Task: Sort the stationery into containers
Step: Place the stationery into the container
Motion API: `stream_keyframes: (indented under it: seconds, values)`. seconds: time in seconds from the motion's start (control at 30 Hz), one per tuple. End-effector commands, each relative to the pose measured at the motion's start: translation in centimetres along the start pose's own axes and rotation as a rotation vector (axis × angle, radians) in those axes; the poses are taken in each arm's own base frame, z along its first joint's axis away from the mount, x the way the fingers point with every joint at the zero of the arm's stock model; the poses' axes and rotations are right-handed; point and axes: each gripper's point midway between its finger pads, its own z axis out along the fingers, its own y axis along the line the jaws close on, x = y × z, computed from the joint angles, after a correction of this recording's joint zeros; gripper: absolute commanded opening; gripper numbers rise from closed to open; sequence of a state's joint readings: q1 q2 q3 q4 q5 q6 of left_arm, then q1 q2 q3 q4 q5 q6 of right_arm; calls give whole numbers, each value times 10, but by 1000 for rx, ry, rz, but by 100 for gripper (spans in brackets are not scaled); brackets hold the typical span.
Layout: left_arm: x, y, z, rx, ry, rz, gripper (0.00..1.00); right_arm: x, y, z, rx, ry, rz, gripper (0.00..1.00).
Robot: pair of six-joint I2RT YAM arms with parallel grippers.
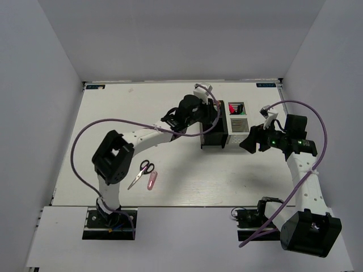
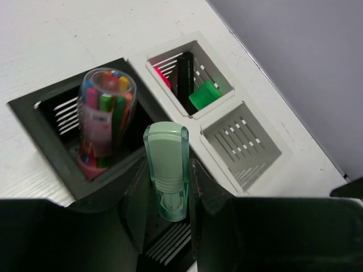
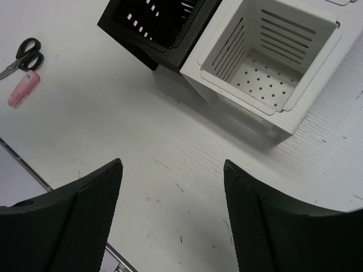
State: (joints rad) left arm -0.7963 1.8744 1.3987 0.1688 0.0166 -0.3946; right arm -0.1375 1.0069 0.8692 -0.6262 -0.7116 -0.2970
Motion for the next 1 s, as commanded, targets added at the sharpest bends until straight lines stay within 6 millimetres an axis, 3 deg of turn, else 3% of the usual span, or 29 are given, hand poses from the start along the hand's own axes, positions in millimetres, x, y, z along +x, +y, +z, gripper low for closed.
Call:
stream_keyframes:
  seconds: [0.0, 0.13, 0.23, 0.3, 0.33, 0.43, 0.57, 0.6, 0.63, 0.67, 0.7, 0.73, 0.77, 0.8, 0.83, 0.87, 0.9, 0.93, 0.97]
  values:
    - [-42, -35, 11, 122, -112, 56, 0, -6, 2, -3, -6, -31, -41, 74]
    - [-35, -36, 22, 122, -106, 77, 5, -6, 0, -3, 2, -33, -55, 77]
    - [-22, -32, 22, 109, -74, 90, 20, -5, -1, -3, 9, -32, -58, 80]
    - [-15, -29, 16, 103, -60, 97, 44, -5, -2, -3, 10, -32, -61, 83]
    - [-13, -27, 16, 89, -62, 102, 48, -5, -2, -3, 11, -32, -59, 83]
    - [-13, -23, 9, 66, -60, 116, 53, -4, -1, -2, 8, -29, -55, 83]
    - [-31, -24, 1, 50, -71, 135, 50, -6, 0, -3, 4, -33, -59, 80]
    - [-35, -24, -1, 42, -77, 137, 39, -5, -1, -3, 6, -30, -53, 74]
    - [-36, -24, -6, 39, -70, 142, 0, -4, 0, -3, 3, -29, -53, 65]
    - [-33, -20, -11, 14, -56, 136, 0, -5, 0, -3, 3, -29, -53, 46]
    - [-27, -22, -24, -18, -33, 133, 0, -5, -1, -3, 12, -28, -50, 14]
    - [-24, -20, -41, -47, -24, 137, 0, -6, -2, -4, 20, -30, -42, 0]
    - [-20, -12, -54, -139, -22, 171, 0, -4, -4, -4, 30, -23, -34, 0]
    - [-19, -16, -87, -172, 23, 187, 1, -5, -4, -4, 32, -26, -39, 1]
    - [7, -1, -100, -239, 95, 176, 22, -5, -4, -4, 30, -25, -36, 67]
    - [39, 32, -131, -407, 233, 169, 36, -5, -1, -4, 14, -27, -33, 90]
    - [40, 37, -154, -445, 250, 143, 51, -3, 0, -3, 4, -19, -24, 91]
    - [54, 48, -169, -497, 300, 126, 58, -3, 2, -3, -9, -16, -32, 91]
    - [73, 63, -191, -572, 384, 82, 60, -5, 7, -2, -42, -21, -30, 77]
